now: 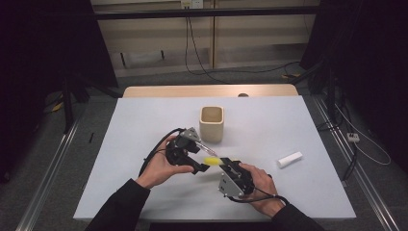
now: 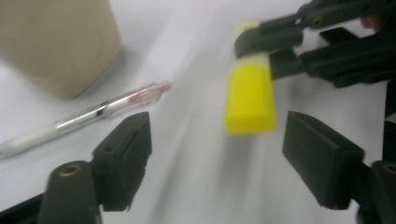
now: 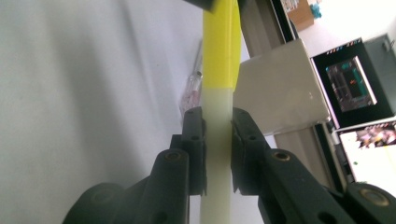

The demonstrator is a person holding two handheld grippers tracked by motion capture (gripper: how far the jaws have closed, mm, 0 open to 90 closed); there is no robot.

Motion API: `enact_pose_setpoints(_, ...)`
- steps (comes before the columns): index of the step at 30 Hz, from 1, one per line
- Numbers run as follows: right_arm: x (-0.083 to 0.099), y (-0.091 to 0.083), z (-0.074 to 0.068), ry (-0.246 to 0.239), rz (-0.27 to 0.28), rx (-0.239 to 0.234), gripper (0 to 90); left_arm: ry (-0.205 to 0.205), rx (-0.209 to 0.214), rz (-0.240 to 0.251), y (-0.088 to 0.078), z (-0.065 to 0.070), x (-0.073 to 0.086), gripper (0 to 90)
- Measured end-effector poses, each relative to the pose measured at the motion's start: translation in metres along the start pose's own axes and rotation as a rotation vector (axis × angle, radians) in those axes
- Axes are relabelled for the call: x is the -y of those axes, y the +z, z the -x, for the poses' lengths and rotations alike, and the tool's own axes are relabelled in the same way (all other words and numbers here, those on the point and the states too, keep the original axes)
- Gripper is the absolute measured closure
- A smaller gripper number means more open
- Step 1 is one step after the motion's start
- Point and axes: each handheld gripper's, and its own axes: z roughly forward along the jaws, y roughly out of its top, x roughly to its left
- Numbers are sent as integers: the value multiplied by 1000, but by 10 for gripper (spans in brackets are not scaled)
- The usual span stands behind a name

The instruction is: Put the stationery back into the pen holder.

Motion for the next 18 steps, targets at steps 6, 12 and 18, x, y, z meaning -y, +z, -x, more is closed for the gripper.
enact_pose_setpoints(6,5,1,9,132,2,-22,781,-38,-26,18,-4,-7,17,160)
enact_pose_setpoints(12,7,0,15,223,22,-48,781,-95,-21,77,-9,-11,31,109)
enact_pose_setpoints(18,11,0,24,359,51,-68,781,-104,-18,89,-12,-9,43,68)
